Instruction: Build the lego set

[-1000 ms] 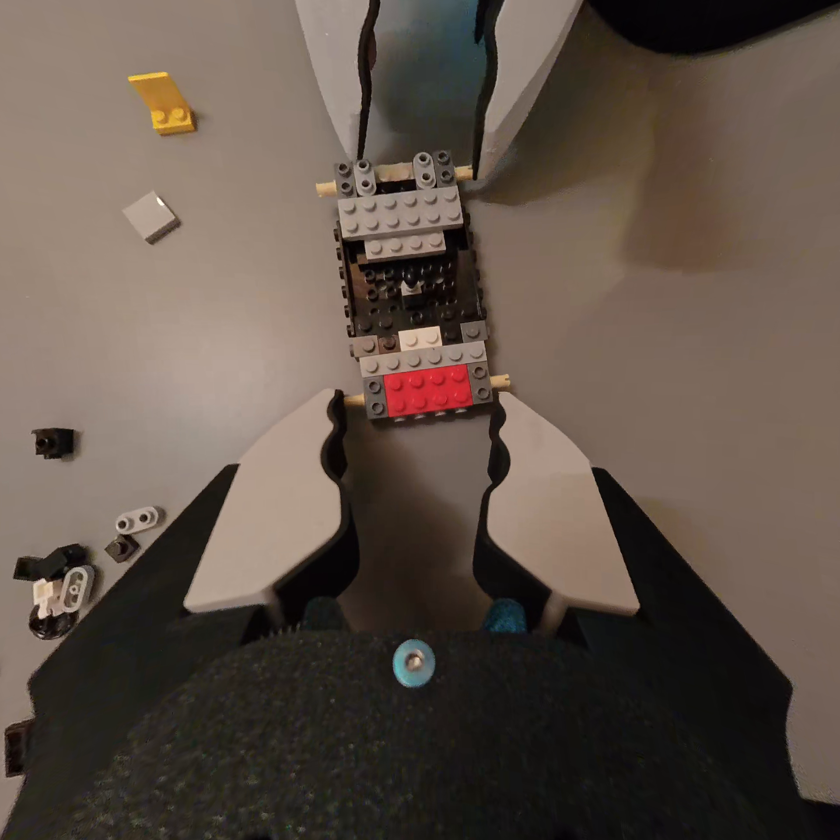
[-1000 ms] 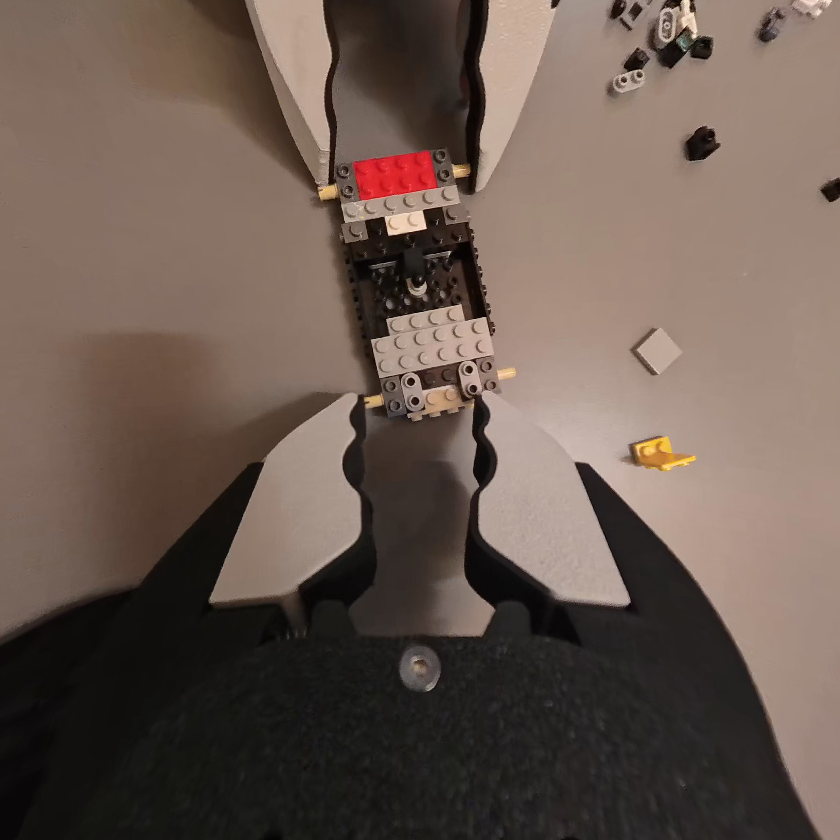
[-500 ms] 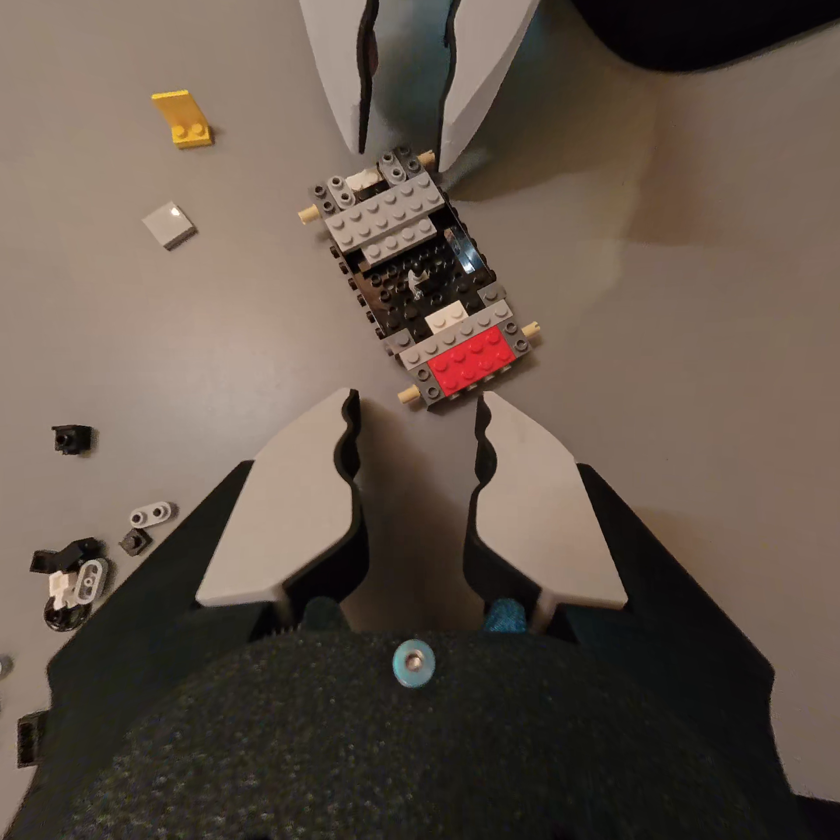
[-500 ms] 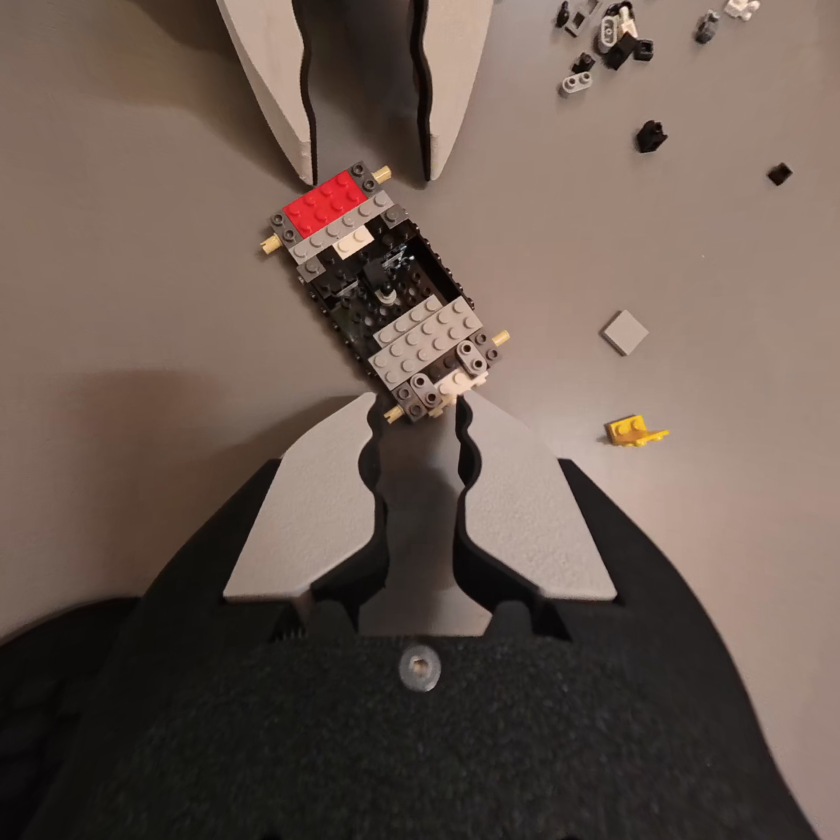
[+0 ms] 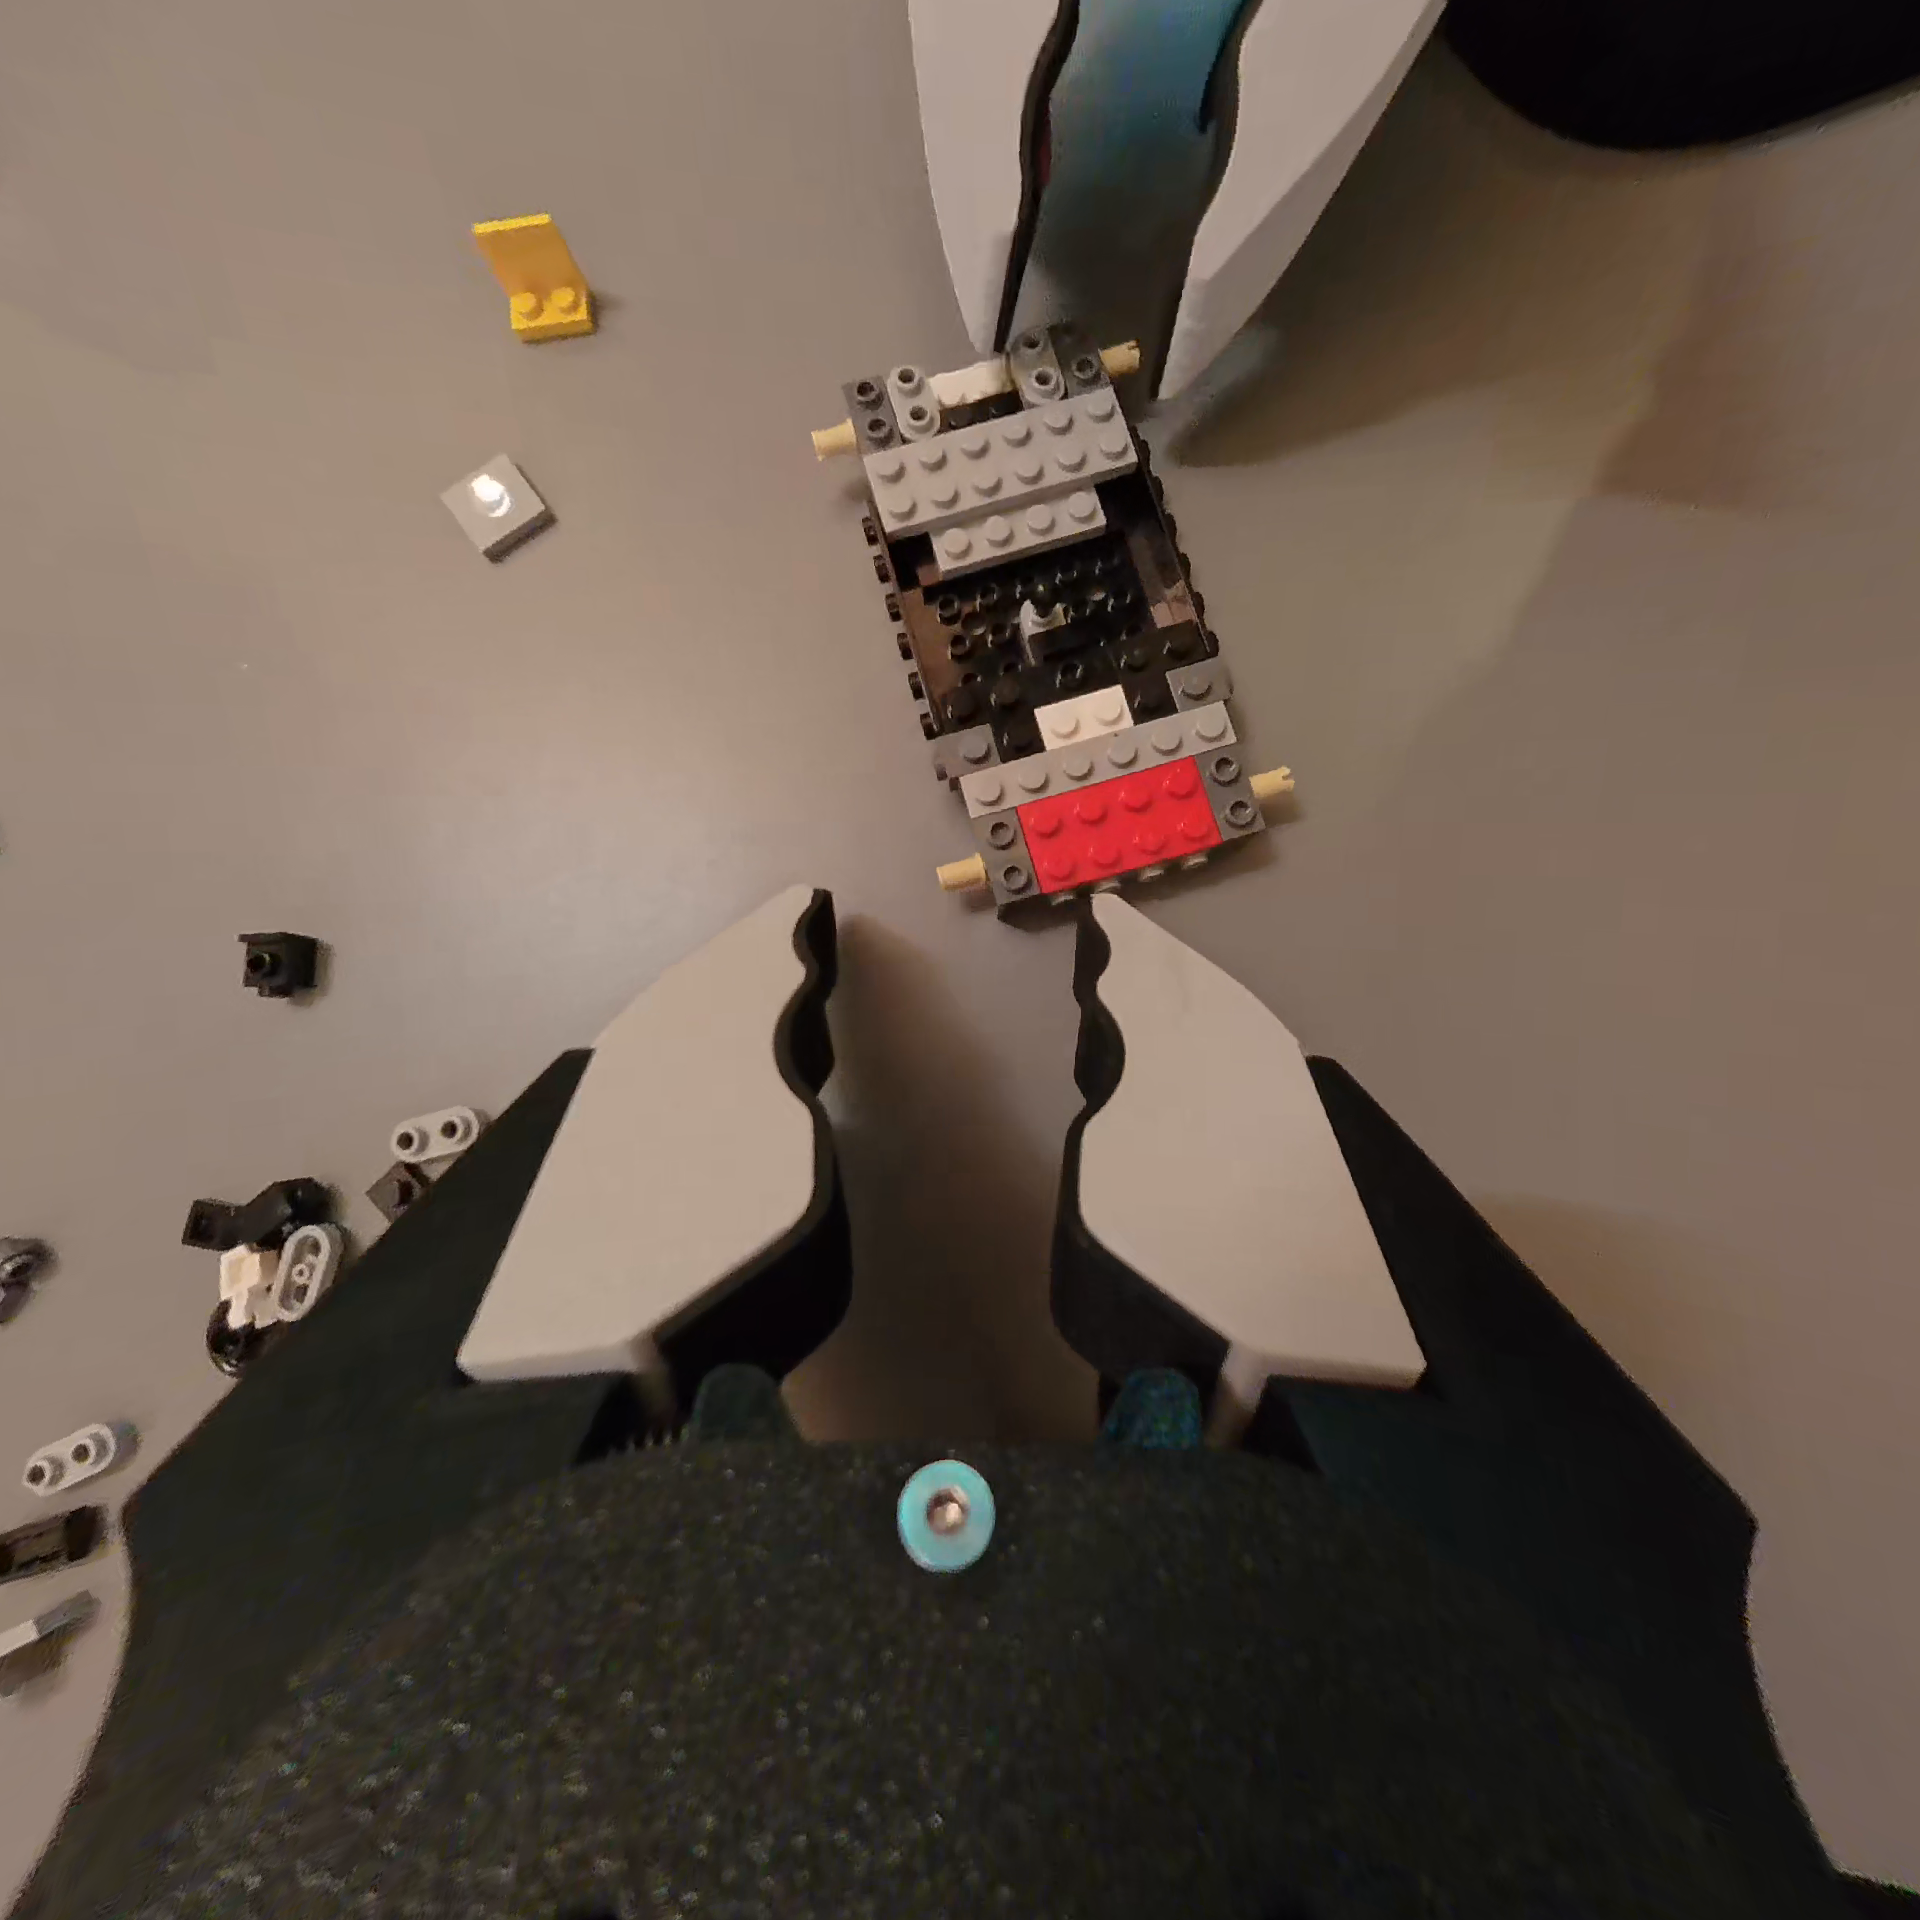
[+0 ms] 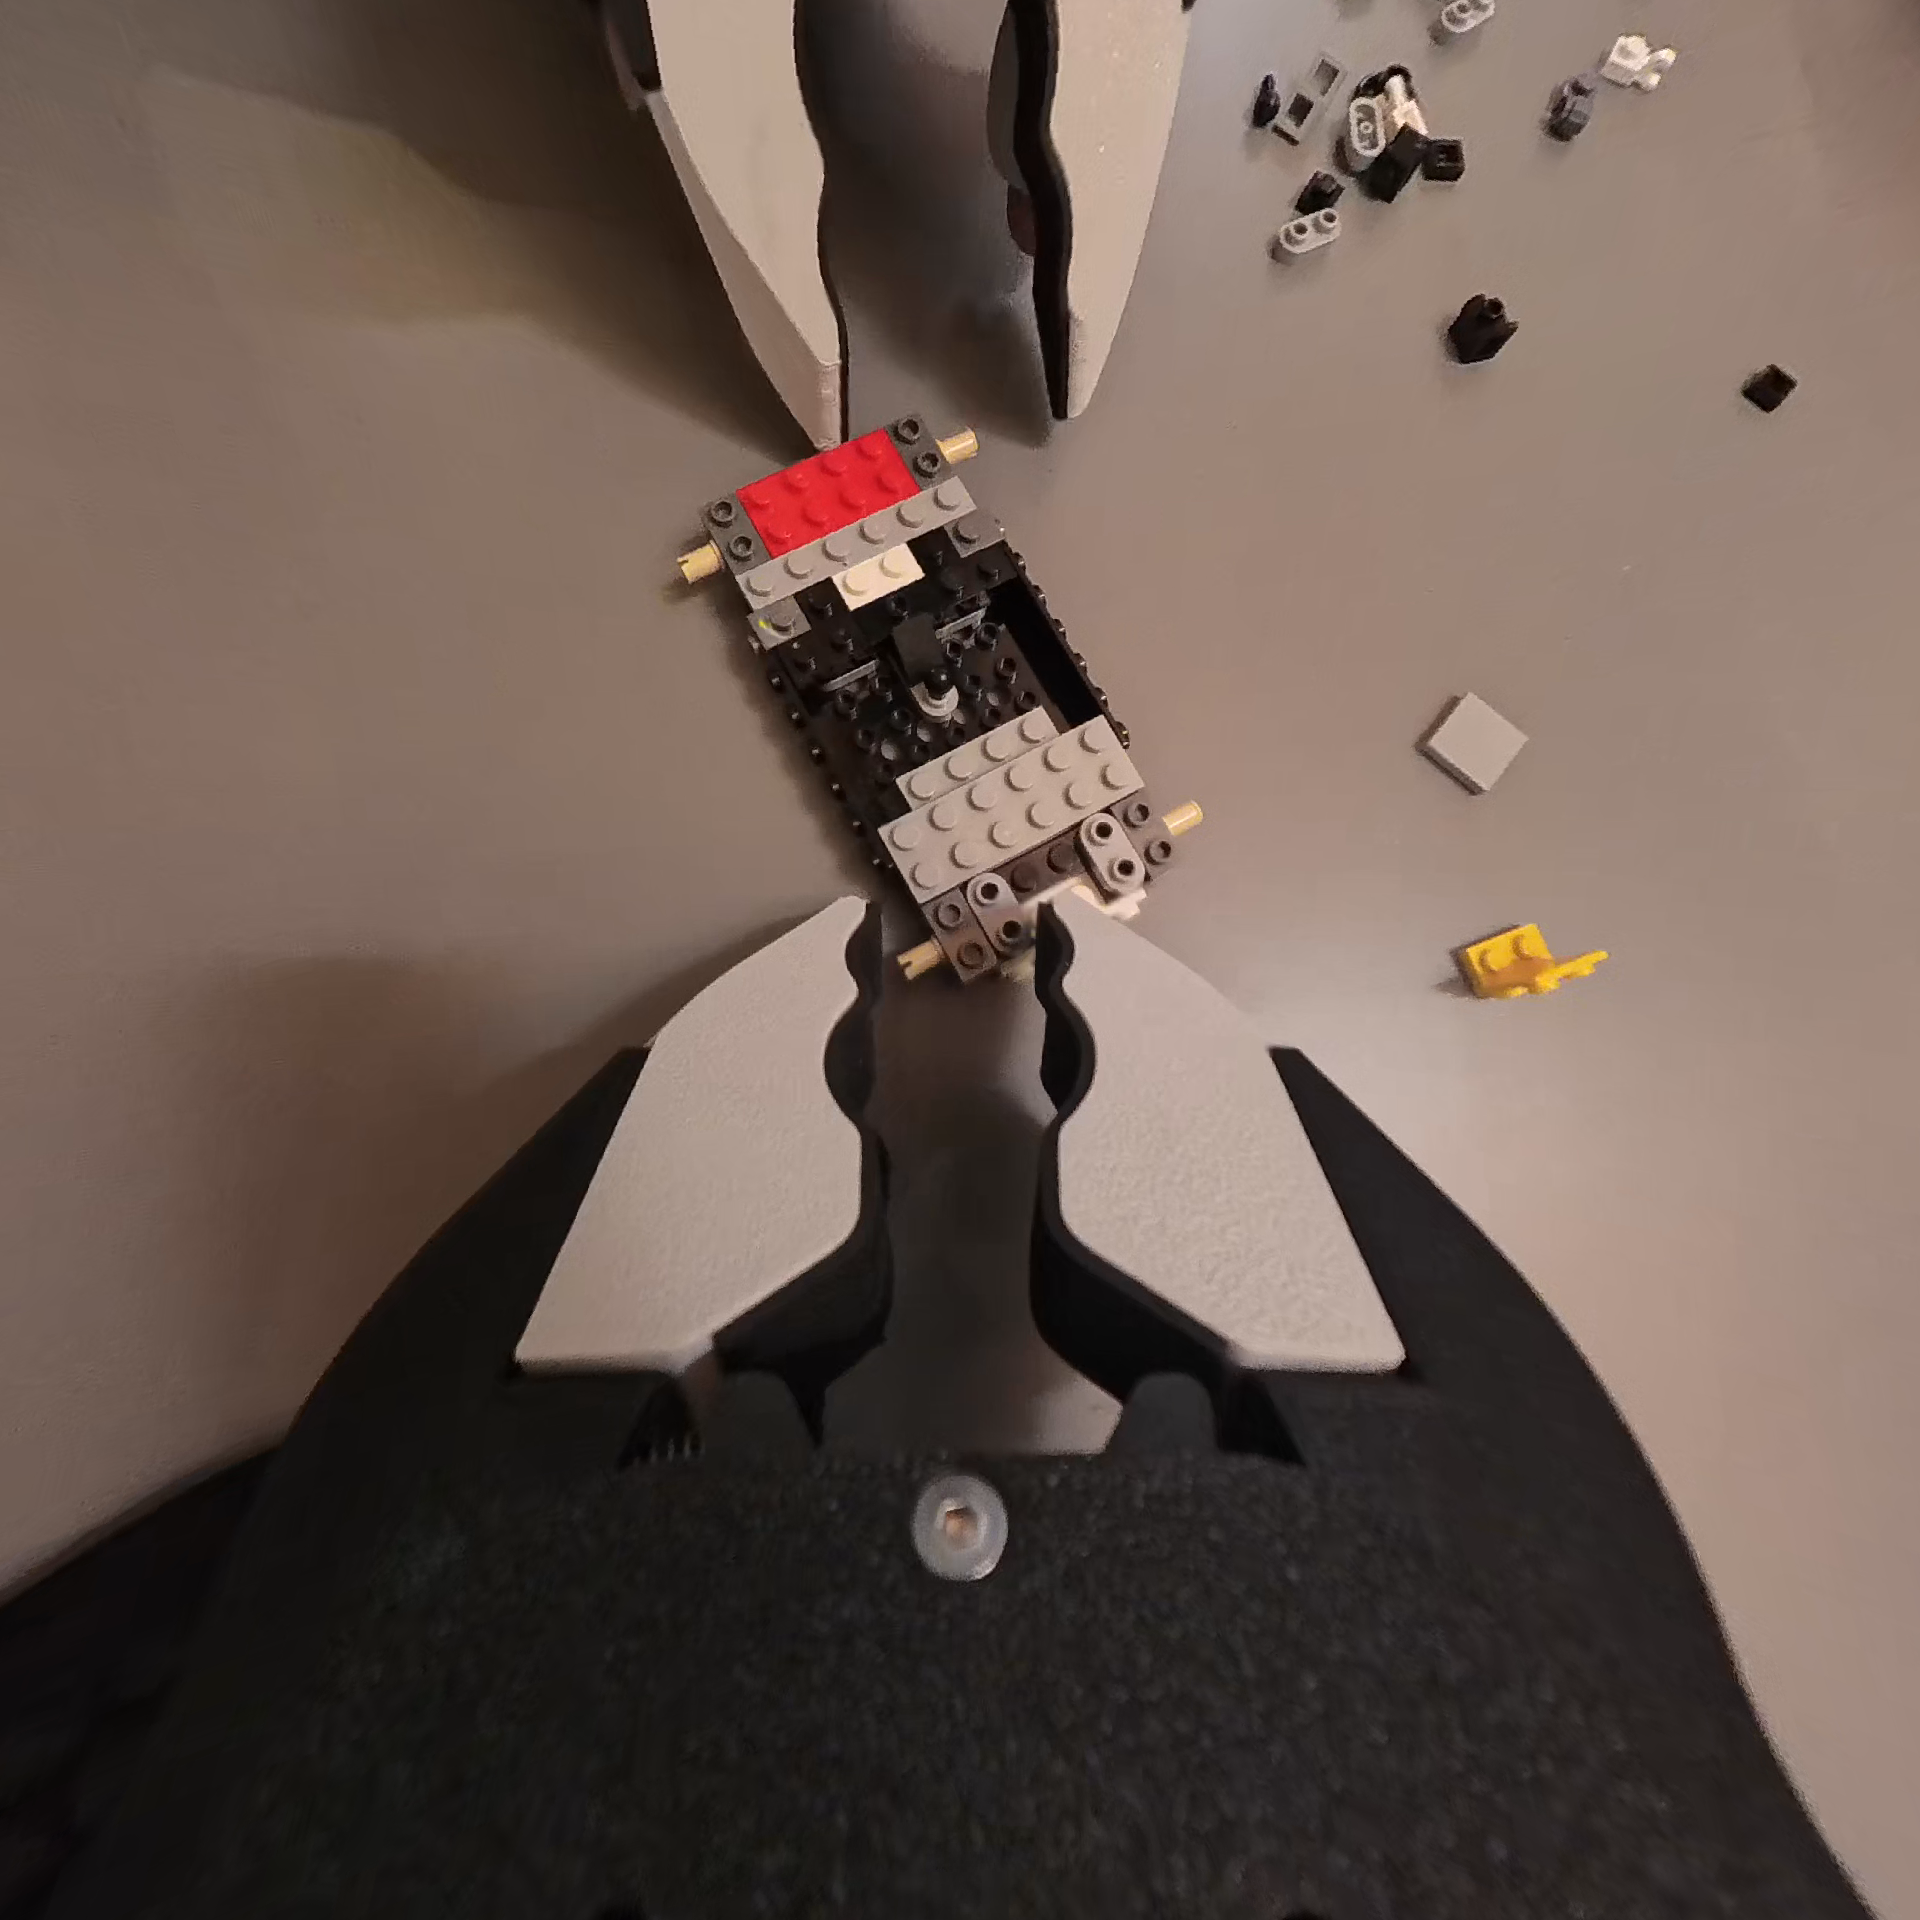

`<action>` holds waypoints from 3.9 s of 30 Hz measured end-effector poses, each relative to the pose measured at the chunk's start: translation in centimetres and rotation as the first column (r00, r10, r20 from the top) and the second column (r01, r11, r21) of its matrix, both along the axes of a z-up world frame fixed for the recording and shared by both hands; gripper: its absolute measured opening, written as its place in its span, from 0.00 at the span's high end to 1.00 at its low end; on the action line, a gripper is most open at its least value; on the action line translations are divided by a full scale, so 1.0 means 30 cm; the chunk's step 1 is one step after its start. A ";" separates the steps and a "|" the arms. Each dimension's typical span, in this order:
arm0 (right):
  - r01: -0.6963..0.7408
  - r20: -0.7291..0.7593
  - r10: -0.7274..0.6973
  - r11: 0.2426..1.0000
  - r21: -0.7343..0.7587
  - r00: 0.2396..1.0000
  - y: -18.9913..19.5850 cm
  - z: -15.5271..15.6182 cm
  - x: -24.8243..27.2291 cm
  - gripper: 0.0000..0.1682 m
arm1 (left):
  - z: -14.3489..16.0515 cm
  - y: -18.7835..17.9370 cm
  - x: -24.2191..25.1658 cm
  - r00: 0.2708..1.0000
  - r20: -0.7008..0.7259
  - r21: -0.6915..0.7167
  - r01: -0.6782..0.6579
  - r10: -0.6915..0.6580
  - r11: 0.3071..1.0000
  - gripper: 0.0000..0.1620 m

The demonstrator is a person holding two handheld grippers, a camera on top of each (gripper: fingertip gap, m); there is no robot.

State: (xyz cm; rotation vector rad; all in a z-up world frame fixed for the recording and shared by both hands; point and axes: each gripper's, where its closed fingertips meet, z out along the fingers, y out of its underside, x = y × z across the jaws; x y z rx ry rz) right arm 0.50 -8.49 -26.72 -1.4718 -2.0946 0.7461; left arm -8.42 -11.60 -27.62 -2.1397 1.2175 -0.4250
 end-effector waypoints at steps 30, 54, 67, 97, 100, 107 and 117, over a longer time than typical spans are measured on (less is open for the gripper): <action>-0.178 0.083 0.178 0.984 -0.013 0.980 0.351 -0.038 -0.105 0.90 | 0.052 0.009 0.020 0.989 0.151 0.014 0.008 -0.010 1.000 0.78; -0.388 0.138 0.387 0.921 -0.015 0.912 0.036 0.021 -0.030 0.91 | 0.002 0.008 0.146 1.000 -0.026 0.070 -0.003 0.005 0.998 0.62; -0.368 0.105 0.368 0.930 -0.020 0.924 0.039 0.017 -0.049 0.91 | 0.000 0.019 0.102 0.999 -0.034 0.067 -0.021 0.024 0.997 0.66; -0.312 0.113 0.316 0.949 -0.048 0.942 0.046 0.007 -0.052 0.91 | -0.001 0.010 0.076 0.999 -0.040 0.071 0.008 -0.005 0.997 0.66; -0.297 0.100 0.301 0.953 -0.058 0.948 0.043 0.008 -0.052 0.90 | -0.001 0.009 0.076 0.999 -0.041 0.070 0.009 -0.006 0.998 0.66; -0.227 0.037 0.233 0.965 -0.130 0.972 0.039 0.009 -0.049 0.90 | -0.002 0.007 0.077 0.999 -0.041 0.068 0.012 -0.009 0.998 0.66; -0.118 -0.046 0.111 0.971 -0.210 0.993 0.034 0.012 -0.054 0.90 | -0.002 0.006 0.079 0.999 -0.040 0.069 0.013 -0.010 0.998 0.66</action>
